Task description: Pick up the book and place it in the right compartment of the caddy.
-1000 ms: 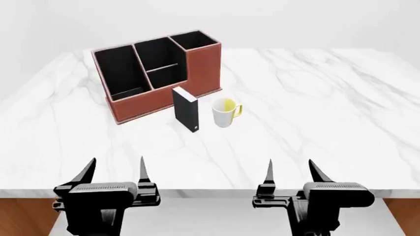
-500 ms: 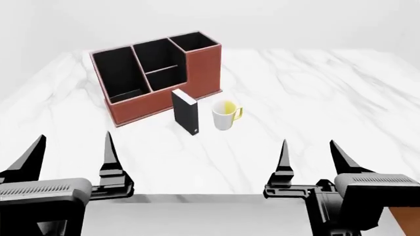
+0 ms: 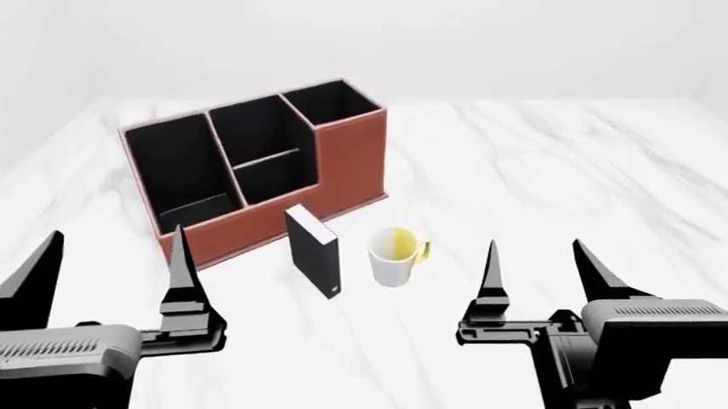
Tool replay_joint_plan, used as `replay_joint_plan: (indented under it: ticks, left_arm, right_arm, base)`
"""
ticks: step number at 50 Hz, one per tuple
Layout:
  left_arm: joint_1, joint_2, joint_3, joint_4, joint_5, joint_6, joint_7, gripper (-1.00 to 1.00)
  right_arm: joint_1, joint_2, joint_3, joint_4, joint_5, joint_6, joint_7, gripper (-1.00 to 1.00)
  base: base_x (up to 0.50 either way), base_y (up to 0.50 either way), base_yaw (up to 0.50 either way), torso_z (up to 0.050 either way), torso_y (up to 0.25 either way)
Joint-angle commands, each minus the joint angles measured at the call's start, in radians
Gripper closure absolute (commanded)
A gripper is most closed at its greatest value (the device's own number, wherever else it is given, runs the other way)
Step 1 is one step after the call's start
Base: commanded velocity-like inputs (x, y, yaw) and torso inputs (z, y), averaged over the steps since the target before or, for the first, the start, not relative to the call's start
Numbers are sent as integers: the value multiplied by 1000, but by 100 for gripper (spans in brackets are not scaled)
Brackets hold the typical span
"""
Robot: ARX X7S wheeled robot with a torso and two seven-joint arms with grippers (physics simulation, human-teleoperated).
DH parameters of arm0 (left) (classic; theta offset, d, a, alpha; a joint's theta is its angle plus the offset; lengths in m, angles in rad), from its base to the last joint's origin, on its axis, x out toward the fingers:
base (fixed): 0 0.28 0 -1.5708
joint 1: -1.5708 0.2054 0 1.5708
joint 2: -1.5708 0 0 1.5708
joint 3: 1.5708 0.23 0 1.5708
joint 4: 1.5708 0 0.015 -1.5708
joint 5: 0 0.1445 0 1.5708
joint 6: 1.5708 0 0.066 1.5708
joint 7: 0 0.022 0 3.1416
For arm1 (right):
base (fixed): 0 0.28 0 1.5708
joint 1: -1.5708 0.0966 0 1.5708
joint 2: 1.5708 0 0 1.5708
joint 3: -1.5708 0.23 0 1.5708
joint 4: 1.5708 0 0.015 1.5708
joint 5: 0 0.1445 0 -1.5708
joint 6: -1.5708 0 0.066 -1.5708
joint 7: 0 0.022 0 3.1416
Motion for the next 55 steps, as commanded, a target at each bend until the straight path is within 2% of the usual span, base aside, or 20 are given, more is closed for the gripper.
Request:
replay_joint_plan:
  ticks: [1,5,18,45,55]
  left_arm:
    - [9,-87,22,7,-62,45,-96,-100]
    - [10,-128,44,7,-82,70,-142,-100]
    - [6,-191,80,4,-112,113,-215,-100]
    - [-4,-251,124,-12,-135,159,-275,-100]
    - [-8,-261,140,-18,-135,169,-282,-100]
  right_arm:
    - [-2,9,-7,-4,6,3,10,-100]
    - [-4,12,-10,-3,7,1,13,-100]
    - [-6,19,-11,-7,17,1,24,-100]
    - [1,17,2,-2,60,9,46,-100]
    - [18,28,-16,22,8,2,86,-100]
  base:
    - [500,0,0,0,0]
    - [500,0,0,0,0]
    - [500,0,0,0,1]
    - [500,0,0,0,2]
    - [17,0,102,0,1]
